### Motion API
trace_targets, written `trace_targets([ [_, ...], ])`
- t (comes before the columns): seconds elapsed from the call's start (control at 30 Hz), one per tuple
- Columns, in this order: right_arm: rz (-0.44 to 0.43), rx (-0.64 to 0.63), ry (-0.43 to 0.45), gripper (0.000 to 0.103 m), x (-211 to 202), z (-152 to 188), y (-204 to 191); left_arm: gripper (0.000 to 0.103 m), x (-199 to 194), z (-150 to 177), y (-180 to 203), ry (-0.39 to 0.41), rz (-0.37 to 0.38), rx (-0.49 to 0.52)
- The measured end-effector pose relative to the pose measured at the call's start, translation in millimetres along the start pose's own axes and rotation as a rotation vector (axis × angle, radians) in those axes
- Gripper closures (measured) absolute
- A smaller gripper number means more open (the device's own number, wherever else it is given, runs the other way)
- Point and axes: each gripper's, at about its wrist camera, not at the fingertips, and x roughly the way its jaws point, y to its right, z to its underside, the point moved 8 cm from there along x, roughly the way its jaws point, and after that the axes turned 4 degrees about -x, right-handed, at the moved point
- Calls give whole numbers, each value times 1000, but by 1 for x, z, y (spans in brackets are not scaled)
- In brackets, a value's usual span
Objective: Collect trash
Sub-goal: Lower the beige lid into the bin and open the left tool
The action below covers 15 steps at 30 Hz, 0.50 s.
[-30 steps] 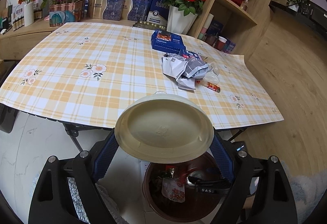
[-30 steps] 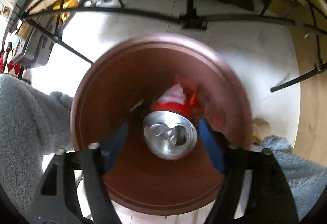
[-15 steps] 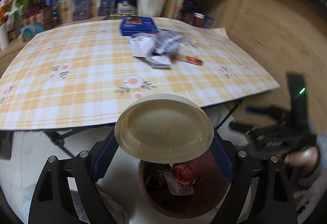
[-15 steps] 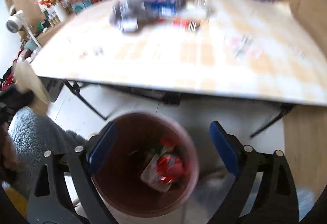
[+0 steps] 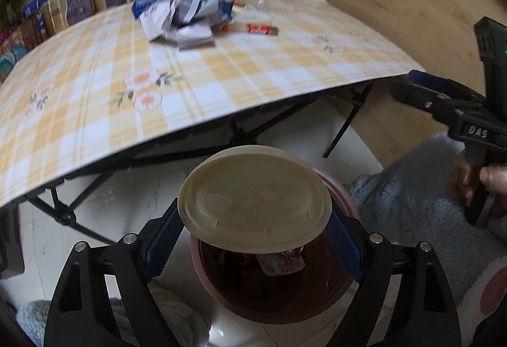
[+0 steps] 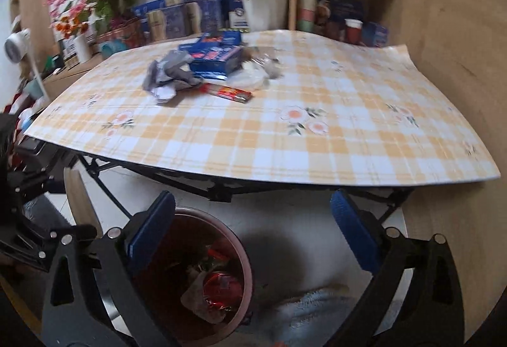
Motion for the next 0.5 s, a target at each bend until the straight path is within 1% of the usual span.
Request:
trace_targets([
  [0.17, -2, 0, -3, 6, -1, 1, 0, 19, 11, 7, -4, -46, 2, -16],
  [0.5, -2, -5, -6, 6, -1, 3, -4, 17, 15, 13, 2, -73, -7, 14],
])
